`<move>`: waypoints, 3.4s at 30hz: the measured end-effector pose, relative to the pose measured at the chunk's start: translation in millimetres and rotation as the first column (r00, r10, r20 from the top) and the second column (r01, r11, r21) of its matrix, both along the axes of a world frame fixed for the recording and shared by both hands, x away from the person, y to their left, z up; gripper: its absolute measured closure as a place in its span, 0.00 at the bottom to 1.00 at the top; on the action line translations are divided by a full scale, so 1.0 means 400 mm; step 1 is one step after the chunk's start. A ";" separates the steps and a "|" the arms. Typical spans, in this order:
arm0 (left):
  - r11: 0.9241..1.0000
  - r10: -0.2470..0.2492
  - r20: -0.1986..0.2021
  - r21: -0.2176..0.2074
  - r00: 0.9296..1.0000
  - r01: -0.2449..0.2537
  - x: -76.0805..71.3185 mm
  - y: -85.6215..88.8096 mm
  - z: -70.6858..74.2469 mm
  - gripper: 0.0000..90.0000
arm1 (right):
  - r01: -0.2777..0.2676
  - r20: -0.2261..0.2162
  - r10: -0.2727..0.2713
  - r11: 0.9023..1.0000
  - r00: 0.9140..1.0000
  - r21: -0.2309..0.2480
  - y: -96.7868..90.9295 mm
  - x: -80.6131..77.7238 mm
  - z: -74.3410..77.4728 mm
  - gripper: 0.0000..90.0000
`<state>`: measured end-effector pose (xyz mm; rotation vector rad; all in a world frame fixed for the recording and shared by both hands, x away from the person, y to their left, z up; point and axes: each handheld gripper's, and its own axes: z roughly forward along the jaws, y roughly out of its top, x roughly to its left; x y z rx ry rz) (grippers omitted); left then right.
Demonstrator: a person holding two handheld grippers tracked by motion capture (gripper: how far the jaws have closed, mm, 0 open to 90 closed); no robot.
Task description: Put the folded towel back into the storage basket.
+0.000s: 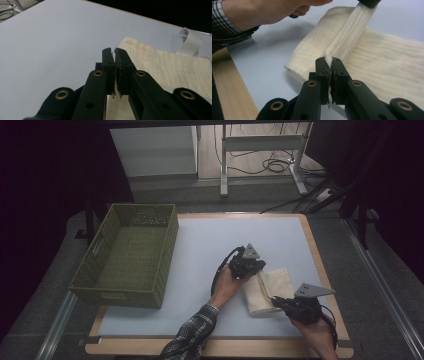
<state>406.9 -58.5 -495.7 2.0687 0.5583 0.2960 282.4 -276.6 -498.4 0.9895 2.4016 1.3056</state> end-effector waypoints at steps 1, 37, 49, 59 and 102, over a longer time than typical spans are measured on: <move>1.000 -0.002 0.002 0.000 1.000 0.002 0.001 -0.010 0.001 0.96 | 0.008 0.000 -0.008 1.000 1.000 0.003 -0.008 0.000 0.000 0.95; 0.999 0.028 0.012 0.019 1.000 -0.028 0.016 -0.073 0.027 0.46 | 0.179 0.055 -0.174 0.978 0.983 -0.104 -0.153 -0.006 0.022 0.78; 0.997 0.061 -0.047 0.044 0.997 -0.059 -0.032 0.059 -0.006 0.47 | 0.196 0.041 -0.192 0.972 0.981 -0.132 -0.111 0.040 0.007 0.66; 0.985 0.137 -0.082 0.114 0.987 -0.127 0.000 0.067 -0.090 0.51 | 0.242 0.010 -0.244 0.955 0.970 -0.172 -0.133 0.042 -0.050 0.60; 0.996 0.080 -0.157 0.055 0.984 -0.072 -0.034 0.062 -0.035 0.92 | 0.210 -0.148 -0.216 0.976 0.965 -0.053 -0.119 0.043 -0.026 0.92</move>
